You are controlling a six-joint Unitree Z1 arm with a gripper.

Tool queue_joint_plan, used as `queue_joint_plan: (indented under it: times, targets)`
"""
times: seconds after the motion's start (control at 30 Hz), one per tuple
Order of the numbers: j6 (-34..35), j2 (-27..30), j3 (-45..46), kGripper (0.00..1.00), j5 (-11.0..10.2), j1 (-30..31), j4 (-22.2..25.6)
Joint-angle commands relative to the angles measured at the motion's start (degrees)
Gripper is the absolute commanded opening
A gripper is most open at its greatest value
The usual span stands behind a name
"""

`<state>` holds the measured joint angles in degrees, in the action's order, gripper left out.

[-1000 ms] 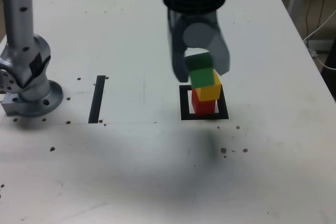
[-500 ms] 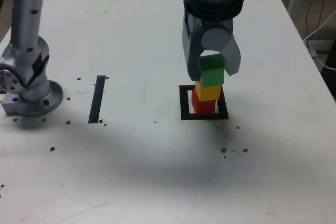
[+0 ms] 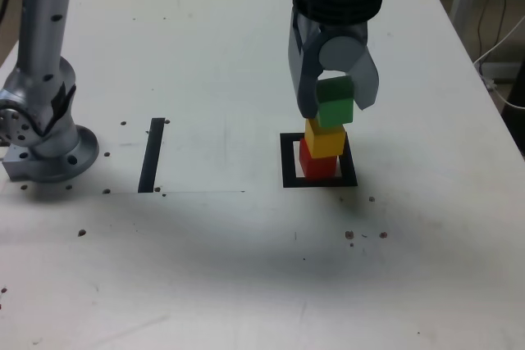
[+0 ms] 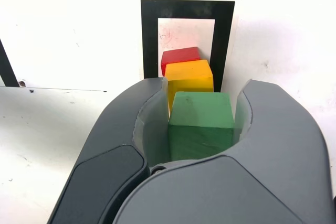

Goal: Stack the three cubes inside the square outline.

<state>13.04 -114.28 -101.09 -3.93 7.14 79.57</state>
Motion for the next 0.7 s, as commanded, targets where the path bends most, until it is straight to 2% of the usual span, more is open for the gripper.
queue_joint_plan:
  times: [0.0, 0.2, 0.37, 0.5, 0.63, 0.67]
  targets:
    - [-0.20, -0.20, 0.00, 0.00, 0.02, -0.11, 0.06]
    - [-0.46, -0.34, 0.65, 0.01, 0.93, -0.21, 0.10]
    - [-0.48, -0.65, 1.31, 0.08, 2.23, -0.62, 0.02]
    - [-1.32, -0.82, 1.29, 0.20, 2.62, -0.92, -0.27]
    - [-2.91, -1.15, 1.14, 0.38, 3.64, -1.42, -0.50]
    - [-3.29, -1.23, 1.10, 0.45, 3.90, -1.55, -0.57]
